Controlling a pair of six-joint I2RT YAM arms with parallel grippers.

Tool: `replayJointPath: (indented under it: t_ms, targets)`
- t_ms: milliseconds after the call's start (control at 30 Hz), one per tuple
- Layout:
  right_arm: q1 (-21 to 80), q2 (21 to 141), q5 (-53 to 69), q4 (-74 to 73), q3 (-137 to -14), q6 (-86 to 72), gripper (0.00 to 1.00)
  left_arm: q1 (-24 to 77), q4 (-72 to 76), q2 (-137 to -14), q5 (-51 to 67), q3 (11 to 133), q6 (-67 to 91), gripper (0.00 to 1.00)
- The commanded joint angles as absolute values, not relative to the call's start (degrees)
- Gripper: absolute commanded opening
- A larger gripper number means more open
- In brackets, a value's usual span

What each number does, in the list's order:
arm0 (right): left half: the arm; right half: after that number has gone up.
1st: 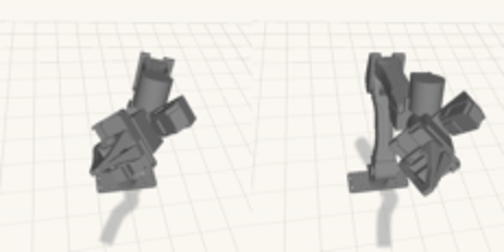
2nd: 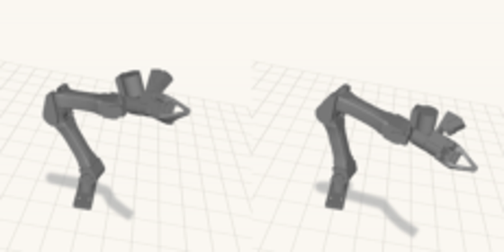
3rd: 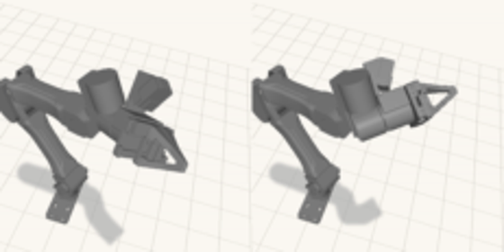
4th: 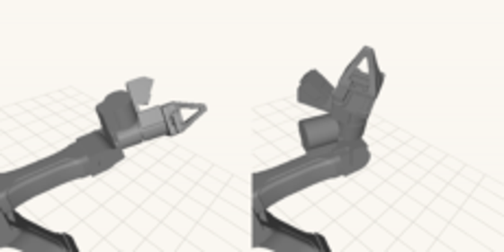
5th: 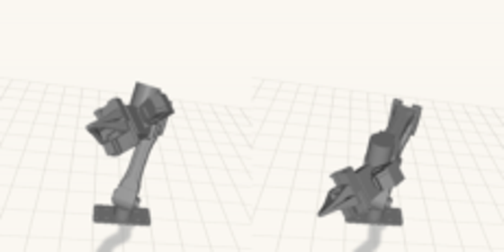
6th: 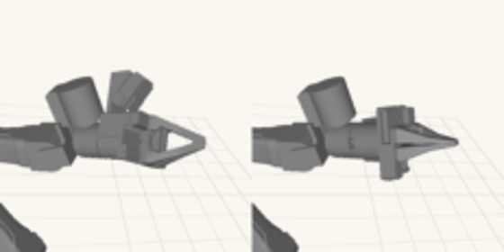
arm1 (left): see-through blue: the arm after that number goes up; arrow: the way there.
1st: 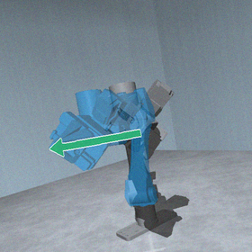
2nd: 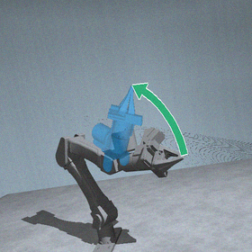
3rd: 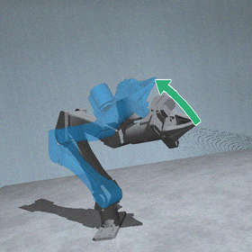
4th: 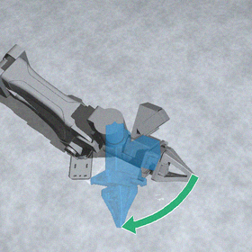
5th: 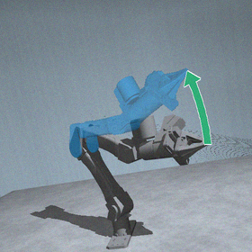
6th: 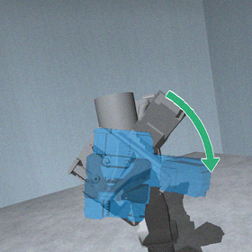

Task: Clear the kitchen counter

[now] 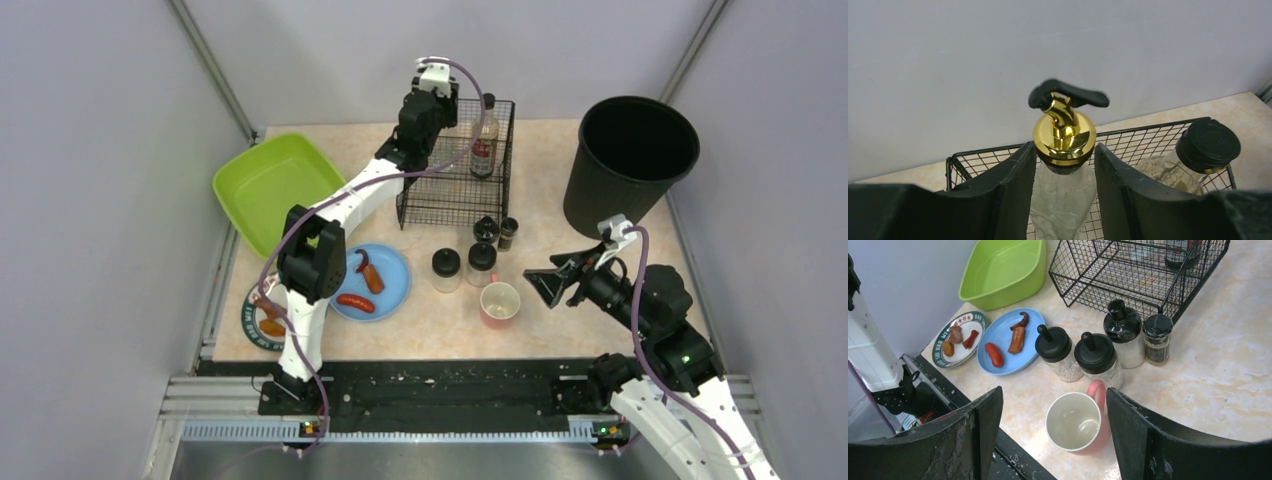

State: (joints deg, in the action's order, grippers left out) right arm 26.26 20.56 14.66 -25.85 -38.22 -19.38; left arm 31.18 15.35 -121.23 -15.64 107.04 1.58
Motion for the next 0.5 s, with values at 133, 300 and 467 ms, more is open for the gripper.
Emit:
replayJointPath:
  t_ms: [133,300,467]
  targets:
    - [27.1,20.8,14.1,-24.5,-38.3,-19.9,0.74,31.8,19.1,-116.7,-14.3,111.5,1.0,0.55]
    - [27.1,20.8,14.1,-24.5,-38.7,-19.8,0.74,31.8,18.5,-115.3,-14.1,110.9,0.9,0.61]
    - [27.1,21.1,14.2,-24.6,-39.0,-19.9,0.75,31.8,19.9,-109.9,-13.8,105.3,1.1,0.65]
